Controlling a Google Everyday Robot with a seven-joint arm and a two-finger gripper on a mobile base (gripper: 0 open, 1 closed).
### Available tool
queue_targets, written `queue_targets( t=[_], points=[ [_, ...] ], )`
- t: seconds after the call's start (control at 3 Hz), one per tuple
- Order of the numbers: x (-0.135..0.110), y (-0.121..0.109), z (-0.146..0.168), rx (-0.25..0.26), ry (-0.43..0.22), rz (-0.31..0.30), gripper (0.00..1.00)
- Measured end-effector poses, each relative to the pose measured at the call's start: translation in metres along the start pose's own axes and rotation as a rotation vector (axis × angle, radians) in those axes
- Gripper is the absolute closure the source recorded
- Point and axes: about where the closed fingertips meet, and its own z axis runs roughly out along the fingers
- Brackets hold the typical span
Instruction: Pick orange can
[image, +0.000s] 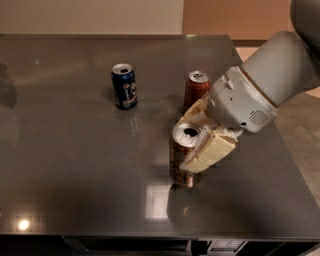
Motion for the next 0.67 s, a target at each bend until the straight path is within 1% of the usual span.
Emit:
queue_targets(
  t=[0.33,0.67],
  points=[
    [-0.0333,-0.0113,-0.0293,0.005,-0.014,-0.054,1.0],
    [-0.0333,-0.0113,-0.0293,0.005,-0.014,-0.055,1.0]
  ],
)
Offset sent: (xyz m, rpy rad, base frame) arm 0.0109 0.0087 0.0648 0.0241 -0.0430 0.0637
